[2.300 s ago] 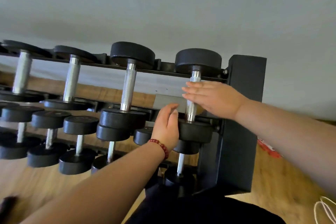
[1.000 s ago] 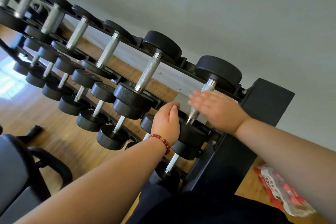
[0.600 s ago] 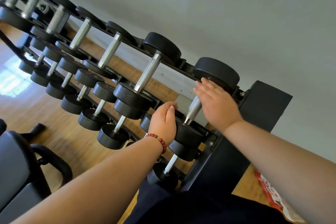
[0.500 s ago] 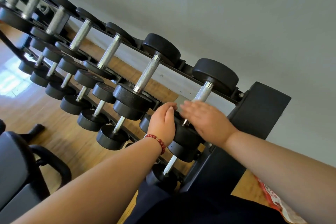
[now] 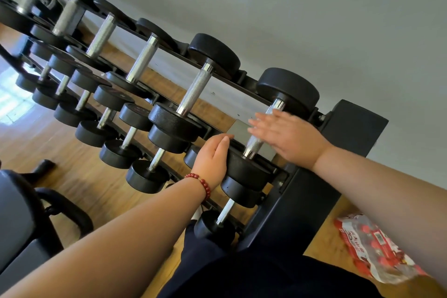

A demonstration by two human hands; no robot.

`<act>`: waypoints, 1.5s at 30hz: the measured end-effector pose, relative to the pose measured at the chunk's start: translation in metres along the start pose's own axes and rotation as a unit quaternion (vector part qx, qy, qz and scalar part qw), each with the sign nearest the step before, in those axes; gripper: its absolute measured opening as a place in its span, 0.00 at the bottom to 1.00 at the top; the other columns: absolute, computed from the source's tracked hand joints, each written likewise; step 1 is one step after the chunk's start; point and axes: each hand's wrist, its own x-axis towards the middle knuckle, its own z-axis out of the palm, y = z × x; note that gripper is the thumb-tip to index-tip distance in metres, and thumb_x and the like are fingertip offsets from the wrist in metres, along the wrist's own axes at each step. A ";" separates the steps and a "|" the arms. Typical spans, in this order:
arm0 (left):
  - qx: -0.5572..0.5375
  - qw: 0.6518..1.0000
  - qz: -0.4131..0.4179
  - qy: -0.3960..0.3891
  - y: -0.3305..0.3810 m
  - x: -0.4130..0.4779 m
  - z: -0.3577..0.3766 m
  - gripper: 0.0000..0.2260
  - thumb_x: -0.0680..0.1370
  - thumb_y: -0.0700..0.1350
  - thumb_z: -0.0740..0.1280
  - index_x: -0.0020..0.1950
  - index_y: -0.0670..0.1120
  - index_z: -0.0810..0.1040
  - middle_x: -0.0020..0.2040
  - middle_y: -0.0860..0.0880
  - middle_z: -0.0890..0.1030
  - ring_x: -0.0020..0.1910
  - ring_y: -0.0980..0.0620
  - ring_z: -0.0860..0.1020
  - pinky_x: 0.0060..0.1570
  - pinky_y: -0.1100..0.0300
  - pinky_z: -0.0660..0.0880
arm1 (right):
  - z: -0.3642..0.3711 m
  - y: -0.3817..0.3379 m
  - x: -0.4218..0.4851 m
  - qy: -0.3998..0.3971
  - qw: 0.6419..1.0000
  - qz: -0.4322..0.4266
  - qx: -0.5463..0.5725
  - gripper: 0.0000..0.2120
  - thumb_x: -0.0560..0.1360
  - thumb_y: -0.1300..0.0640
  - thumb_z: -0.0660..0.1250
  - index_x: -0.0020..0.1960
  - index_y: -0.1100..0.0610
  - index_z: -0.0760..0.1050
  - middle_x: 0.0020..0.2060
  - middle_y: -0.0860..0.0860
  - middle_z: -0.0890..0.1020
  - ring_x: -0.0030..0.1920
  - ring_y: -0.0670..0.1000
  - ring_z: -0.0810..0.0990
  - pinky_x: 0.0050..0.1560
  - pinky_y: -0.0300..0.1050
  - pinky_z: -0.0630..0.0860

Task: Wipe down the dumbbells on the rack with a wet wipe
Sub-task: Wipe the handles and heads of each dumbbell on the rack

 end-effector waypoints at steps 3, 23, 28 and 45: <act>-0.008 1.000 0.000 -0.002 0.000 0.001 -0.001 0.17 0.85 0.50 0.51 0.68 0.49 0.74 0.62 0.52 0.76 0.62 0.55 0.72 0.67 0.52 0.69 | 0.013 -0.027 0.002 -0.003 0.998 0.022 0.051 0.22 0.76 0.61 0.53 0.67 0.61 0.74 0.66 0.56 0.77 0.68 0.57 0.73 0.72 0.52 0.62; 0.024 0.999 0.017 -0.014 0.000 0.001 -0.002 0.18 0.85 0.49 0.50 0.69 0.49 0.73 0.66 0.52 0.74 0.65 0.57 0.70 0.68 0.58 0.64 | 0.026 -0.047 0.000 0.089 0.970 0.190 0.119 0.20 0.79 0.63 0.56 0.70 0.61 0.71 0.72 0.56 0.69 0.75 0.56 0.59 0.73 0.56 0.54; 0.036 0.999 0.015 -0.016 0.009 0.003 -0.004 0.16 0.84 0.48 0.53 0.68 0.47 0.73 0.64 0.52 0.75 0.63 0.56 0.71 0.65 0.59 0.66 | 0.017 -0.056 -0.003 0.077 0.924 0.265 0.264 0.23 0.84 0.52 0.53 0.77 0.54 0.59 0.76 0.42 0.49 0.76 0.40 0.39 0.73 0.39 0.49; 0.051 0.997 0.024 0.045 0.022 0.006 0.009 0.17 0.84 0.45 0.52 0.63 0.45 0.78 0.60 0.50 0.78 0.59 0.56 0.72 0.58 0.63 0.65 | -0.004 -0.076 0.046 0.186 0.655 0.596 0.426 0.26 0.85 0.52 0.49 0.80 0.51 0.43 0.75 0.55 0.65 0.70 0.57 0.70 0.61 0.44 0.70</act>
